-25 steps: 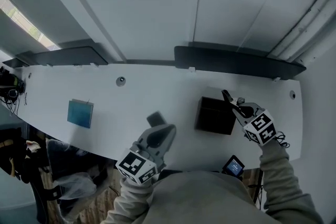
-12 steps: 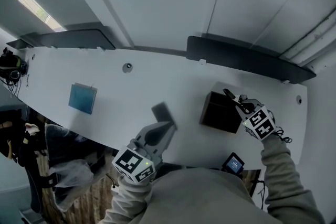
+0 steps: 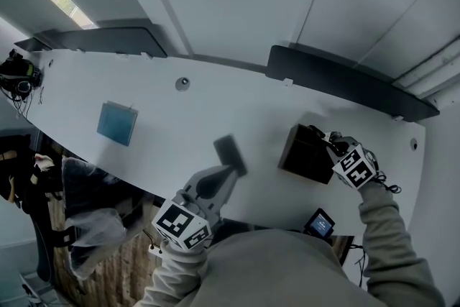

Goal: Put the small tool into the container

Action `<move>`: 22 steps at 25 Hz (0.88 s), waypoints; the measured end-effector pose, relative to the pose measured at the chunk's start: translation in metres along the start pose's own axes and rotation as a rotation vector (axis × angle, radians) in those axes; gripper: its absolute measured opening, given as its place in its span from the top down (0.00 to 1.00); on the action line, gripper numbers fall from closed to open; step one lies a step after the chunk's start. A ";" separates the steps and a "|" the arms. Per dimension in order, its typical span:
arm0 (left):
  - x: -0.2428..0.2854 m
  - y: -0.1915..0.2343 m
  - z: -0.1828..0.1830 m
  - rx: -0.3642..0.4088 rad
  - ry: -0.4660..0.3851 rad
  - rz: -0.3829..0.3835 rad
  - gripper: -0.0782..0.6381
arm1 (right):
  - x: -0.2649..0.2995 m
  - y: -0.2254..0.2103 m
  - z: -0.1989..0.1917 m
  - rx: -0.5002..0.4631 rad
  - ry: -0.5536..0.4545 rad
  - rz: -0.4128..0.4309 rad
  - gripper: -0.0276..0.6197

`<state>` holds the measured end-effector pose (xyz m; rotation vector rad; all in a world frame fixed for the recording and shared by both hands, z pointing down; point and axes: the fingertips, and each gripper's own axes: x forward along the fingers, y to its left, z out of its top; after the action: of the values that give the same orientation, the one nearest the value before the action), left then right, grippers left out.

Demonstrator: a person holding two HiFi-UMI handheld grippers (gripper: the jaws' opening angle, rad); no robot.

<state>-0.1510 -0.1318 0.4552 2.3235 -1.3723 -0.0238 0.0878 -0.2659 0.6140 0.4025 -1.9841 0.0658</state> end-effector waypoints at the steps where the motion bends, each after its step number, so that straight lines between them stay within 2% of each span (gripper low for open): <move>1: -0.001 0.000 -0.001 -0.001 -0.003 0.002 0.89 | 0.002 0.000 -0.001 -0.004 0.006 0.004 0.92; 4: -0.002 -0.002 -0.005 -0.004 0.002 0.003 0.89 | 0.007 0.000 -0.003 -0.024 0.025 0.011 0.92; 8: -0.006 -0.007 -0.016 -0.011 0.008 -0.001 0.89 | 0.018 0.000 -0.009 -0.097 0.067 0.017 0.92; 18: -0.023 -0.002 -0.014 0.006 -0.010 0.040 0.89 | 0.041 0.002 -0.016 -0.130 0.141 0.058 0.92; 22: -0.024 -0.005 -0.017 0.018 -0.003 0.031 0.89 | 0.043 0.001 -0.016 -0.155 0.152 0.054 0.92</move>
<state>-0.1554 -0.1039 0.4637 2.3174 -1.4146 -0.0055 0.0854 -0.2725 0.6596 0.2363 -1.8353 -0.0224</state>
